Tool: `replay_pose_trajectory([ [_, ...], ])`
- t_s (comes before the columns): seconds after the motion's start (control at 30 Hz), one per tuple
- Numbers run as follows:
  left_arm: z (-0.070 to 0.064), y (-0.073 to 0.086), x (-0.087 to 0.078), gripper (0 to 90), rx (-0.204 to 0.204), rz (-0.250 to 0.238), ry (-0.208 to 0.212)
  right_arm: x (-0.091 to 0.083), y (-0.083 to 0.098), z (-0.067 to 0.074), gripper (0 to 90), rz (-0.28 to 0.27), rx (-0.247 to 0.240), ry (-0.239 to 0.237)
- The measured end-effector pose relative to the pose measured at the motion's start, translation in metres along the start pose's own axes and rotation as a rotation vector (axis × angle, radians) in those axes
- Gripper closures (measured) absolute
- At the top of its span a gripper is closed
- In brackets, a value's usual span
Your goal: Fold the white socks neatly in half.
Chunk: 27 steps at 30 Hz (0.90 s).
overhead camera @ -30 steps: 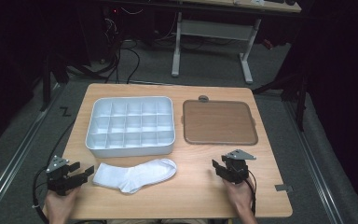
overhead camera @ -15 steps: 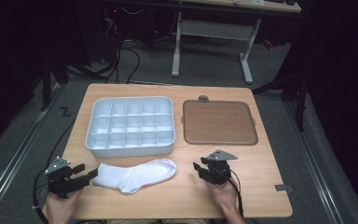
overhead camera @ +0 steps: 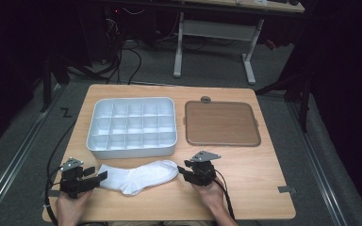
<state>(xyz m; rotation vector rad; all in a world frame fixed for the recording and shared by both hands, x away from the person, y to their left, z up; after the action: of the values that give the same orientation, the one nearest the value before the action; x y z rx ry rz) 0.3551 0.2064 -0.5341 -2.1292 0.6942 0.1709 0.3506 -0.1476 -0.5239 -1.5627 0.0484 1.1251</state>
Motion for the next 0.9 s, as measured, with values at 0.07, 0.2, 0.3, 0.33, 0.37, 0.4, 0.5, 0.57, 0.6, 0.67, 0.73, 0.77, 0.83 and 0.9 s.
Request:
replay_pose_trajectory([
  [0.07, -0.001, 0.001, 0.001, 36.9, 0.011, 0.002, -0.003, 0.002, -0.002, 0.003, 60.8, -0.006, -0.009, -0.009],
  [0.2, -0.001, 0.005, 0.003, 38.7, 0.017, 0.008, -0.013, 0.008, -0.003, 0.006, 60.7, 0.008, -0.005, -0.012],
  [0.3, 0.0, 0.009, 0.004, 39.7, 0.016, 0.023, -0.019, 0.015, -0.003, 0.006, 61.5, 0.025, -0.006, -0.015],
  [0.33, -0.001, 0.009, 0.004, 40.1, 0.01, 0.023, -0.015, 0.016, -0.002, 0.006, 62.1, 0.031, 0.002, -0.018],
  [0.37, -0.001, 0.009, 0.004, 40.2, 0.014, 0.023, -0.018, 0.019, -0.001, 0.006, 63.1, 0.04, 0.004, -0.022],
  [0.4, -0.001, 0.01, 0.004, 41.1, 0.022, 0.022, -0.024, 0.021, -0.001, 0.006, 64.4, 0.045, 0.006, -0.023],
  [0.5, -0.002, 0.011, 0.005, 45.3, 0.047, 0.029, -0.031, 0.024, -0.001, 0.007, 70.0, 0.056, 0.007, -0.029],
  [0.57, -0.003, 0.011, 0.005, 48.7, 0.063, 0.036, -0.034, 0.025, -0.001, 0.007, 73.7, 0.06, -0.004, -0.034],
  [0.6, -0.003, 0.011, 0.005, 50.6, 0.067, 0.038, -0.037, 0.025, -0.001, 0.007, 75.4, 0.061, -0.008, -0.033],
  [0.67, -0.004, 0.012, 0.005, 54.2, 0.068, 0.039, -0.039, 0.025, -0.001, 0.008, 78.7, 0.067, -0.007, -0.033],
  [0.73, -0.005, 0.014, 0.004, 56.6, 0.071, 0.043, -0.024, 0.025, 0.0, 0.008, 81.4, 0.073, -0.019, -0.036],
  [0.77, -0.005, 0.014, 0.004, 57.5, 0.07, 0.045, -0.022, 0.026, 0.0, 0.008, 82.3, 0.076, -0.026, -0.033],
  [0.83, -0.006, 0.016, 0.003, 58.8, 0.071, 0.045, -0.021, 0.026, 0.0, 0.007, 83.2, 0.078, -0.037, -0.029],
  [0.9, -0.008, 0.017, 0.004, 60.1, 0.077, 0.05, -0.022, 0.025, 0.0, 0.007, 83.6, 0.082, -0.042, -0.024],
])
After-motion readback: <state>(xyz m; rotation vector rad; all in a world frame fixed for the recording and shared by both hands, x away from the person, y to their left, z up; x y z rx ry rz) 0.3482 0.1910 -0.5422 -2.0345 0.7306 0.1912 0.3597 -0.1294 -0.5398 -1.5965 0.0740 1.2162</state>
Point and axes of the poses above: each handheld gripper's, and its own axes: x roughly forward along the jaws, y roughly out of its underside, z roughly to its left, the point moved 2 cm from there along x, roughly forward along the jaws, and after that the axes turned 1 degree about z, right-handed, at the moved point
